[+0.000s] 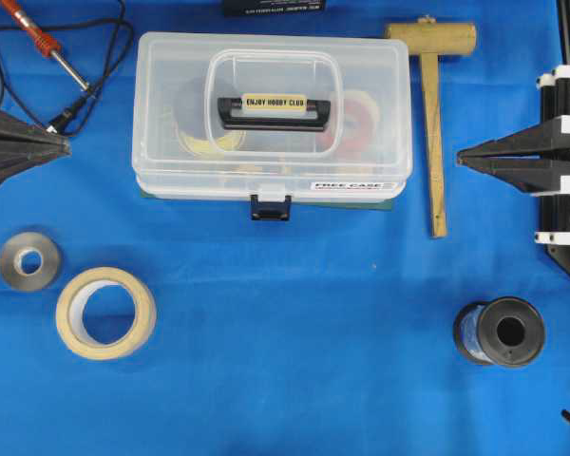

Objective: Open the tool box with both arms.
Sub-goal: 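Move both grippers inward to the left and right ends of the box lid, then close both grippers on the lid edges at the box ends, then lift the lid with both grippers and swing it back away from the front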

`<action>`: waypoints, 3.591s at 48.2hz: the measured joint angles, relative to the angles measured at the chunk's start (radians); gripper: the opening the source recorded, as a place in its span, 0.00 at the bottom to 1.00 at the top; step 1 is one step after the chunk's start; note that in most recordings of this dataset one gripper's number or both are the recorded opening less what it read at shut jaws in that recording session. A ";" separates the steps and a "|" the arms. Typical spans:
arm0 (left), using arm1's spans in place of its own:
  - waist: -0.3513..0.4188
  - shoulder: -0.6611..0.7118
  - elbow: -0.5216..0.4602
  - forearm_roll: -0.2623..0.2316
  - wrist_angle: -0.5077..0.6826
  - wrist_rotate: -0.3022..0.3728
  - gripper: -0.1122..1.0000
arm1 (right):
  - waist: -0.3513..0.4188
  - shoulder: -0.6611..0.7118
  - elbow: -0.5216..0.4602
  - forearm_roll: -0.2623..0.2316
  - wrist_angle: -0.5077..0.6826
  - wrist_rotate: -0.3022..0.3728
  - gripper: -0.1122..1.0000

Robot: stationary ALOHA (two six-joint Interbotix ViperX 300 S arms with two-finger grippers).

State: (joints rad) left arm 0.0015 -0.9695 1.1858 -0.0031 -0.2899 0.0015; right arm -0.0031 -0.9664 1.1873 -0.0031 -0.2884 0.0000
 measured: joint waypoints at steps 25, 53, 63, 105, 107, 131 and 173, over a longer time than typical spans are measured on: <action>0.054 -0.058 -0.006 -0.029 0.196 0.072 0.10 | -0.094 -0.037 -0.038 0.005 0.295 0.052 0.10; 0.270 0.000 0.014 -0.031 0.472 0.106 0.92 | -0.281 0.069 -0.046 0.002 0.621 0.078 0.86; 0.331 0.092 0.043 -0.031 0.426 0.106 0.92 | -0.310 0.143 -0.046 -0.005 0.626 0.075 0.87; 0.350 0.494 -0.041 -0.031 0.164 0.103 0.92 | -0.331 0.494 -0.129 -0.020 0.443 0.066 0.87; 0.345 0.506 -0.049 -0.031 0.166 0.103 0.92 | -0.331 0.500 -0.132 -0.020 0.445 0.066 0.87; 0.324 0.548 -0.058 -0.031 0.178 0.101 0.92 | -0.330 0.511 -0.150 -0.025 0.456 0.057 0.87; 0.327 0.430 -0.086 -0.029 0.218 0.118 0.92 | -0.336 0.327 -0.156 -0.026 0.477 0.055 0.86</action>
State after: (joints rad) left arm 0.3283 -0.5400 1.0999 -0.0322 -0.0721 0.1197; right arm -0.3390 -0.6397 1.0308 -0.0291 0.1887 0.0552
